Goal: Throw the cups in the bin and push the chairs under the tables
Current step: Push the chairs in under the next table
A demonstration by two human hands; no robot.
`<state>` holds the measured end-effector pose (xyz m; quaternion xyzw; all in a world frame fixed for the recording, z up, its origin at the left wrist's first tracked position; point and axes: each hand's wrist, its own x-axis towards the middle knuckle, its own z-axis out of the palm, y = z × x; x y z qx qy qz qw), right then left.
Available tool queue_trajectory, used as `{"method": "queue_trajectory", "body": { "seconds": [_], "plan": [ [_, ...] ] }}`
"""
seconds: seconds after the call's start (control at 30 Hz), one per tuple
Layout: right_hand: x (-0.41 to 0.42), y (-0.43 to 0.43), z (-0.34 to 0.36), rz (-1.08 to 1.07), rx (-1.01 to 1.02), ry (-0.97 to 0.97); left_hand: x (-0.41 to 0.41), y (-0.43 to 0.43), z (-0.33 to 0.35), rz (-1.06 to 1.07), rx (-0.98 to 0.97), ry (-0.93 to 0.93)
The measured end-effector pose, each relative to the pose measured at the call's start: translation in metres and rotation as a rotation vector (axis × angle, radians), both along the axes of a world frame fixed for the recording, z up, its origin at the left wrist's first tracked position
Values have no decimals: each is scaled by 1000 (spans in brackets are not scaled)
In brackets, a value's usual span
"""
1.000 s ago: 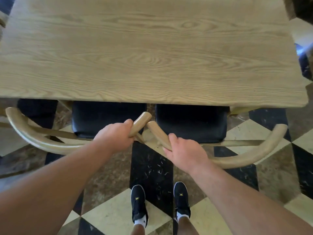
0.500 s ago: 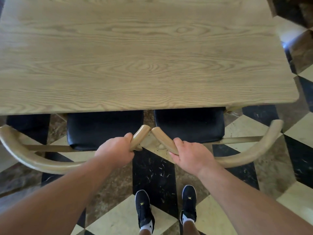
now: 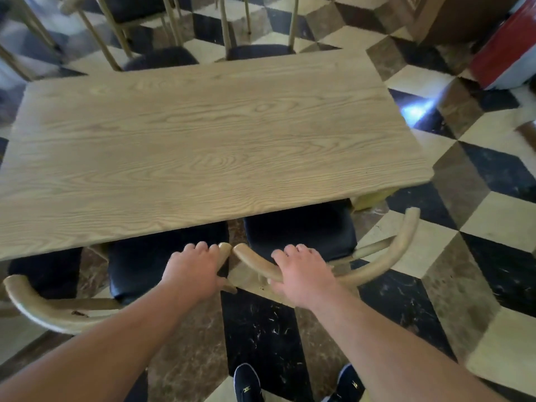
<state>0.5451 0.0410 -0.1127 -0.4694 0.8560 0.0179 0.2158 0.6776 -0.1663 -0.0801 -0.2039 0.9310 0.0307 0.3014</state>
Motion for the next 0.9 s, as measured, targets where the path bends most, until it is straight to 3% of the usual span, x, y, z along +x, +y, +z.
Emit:
{"method": "queue_trajectory", "body": {
  "seconds": [0.23, 0.53, 0.9],
  "plan": [
    [-73, 103, 109, -179, -136, 52, -97, 73, 105, -37, 154, 197],
    [-186, 308, 268, -436, -210, 202, -259, 253, 236, -317, 89, 310],
    [-259, 543, 339, -759, -117, 269, -385, 487, 306, -585, 107, 429]
  ]
}}
